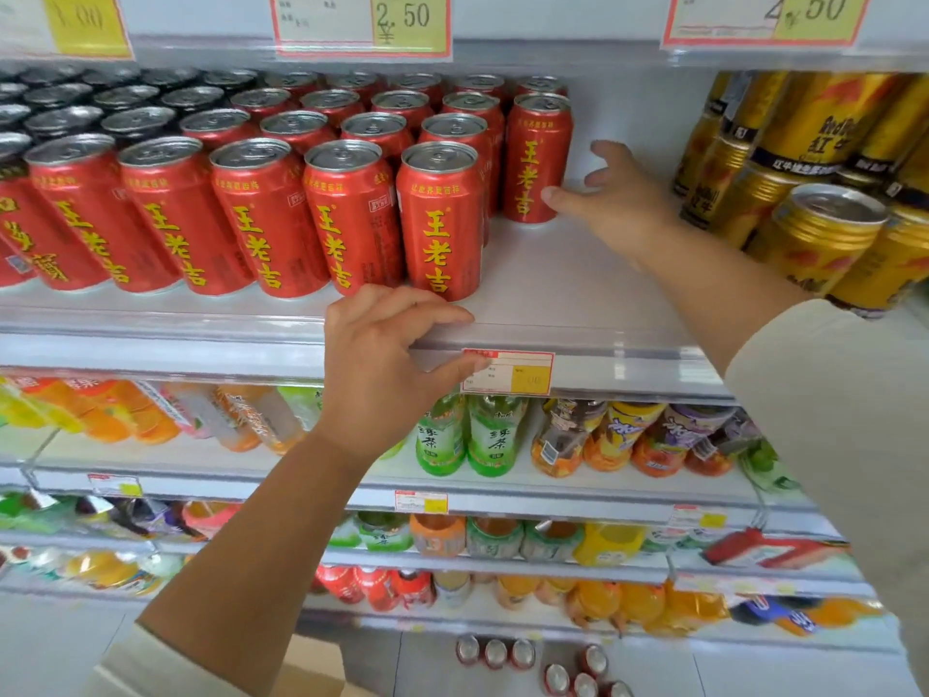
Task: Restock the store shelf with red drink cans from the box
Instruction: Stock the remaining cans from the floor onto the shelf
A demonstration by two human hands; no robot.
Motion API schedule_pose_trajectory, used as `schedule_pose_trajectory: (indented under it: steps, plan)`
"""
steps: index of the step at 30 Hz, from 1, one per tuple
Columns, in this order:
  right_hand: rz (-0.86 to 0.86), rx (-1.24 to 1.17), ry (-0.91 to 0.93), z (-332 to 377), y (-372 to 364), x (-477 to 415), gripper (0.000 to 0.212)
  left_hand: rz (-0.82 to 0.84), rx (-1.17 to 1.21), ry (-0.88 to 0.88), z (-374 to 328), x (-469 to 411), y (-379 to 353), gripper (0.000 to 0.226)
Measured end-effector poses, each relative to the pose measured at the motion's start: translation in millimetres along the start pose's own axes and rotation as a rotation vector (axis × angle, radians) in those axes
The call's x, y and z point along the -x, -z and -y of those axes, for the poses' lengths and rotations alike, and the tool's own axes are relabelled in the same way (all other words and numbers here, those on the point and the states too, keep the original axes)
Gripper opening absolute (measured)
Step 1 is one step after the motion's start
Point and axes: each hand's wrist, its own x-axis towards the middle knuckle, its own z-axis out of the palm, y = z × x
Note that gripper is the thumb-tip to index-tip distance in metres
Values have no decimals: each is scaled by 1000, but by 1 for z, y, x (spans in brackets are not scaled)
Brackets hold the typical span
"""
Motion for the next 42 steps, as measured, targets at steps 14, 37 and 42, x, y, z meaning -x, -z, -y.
schedule_pose_trajectory:
  steps: [14,37,42]
  plan:
    - [-575,-223,-250,-140,1,315,28,671,453,-111,-73,160,-103,33]
    - [59,-85,-1324,-775,-315,615,78,1469,139,247,-28,676,-587,75]
    - [25,-84,-1222,-826,-362,630,100,1401,133,35,-27,710,-655,87]
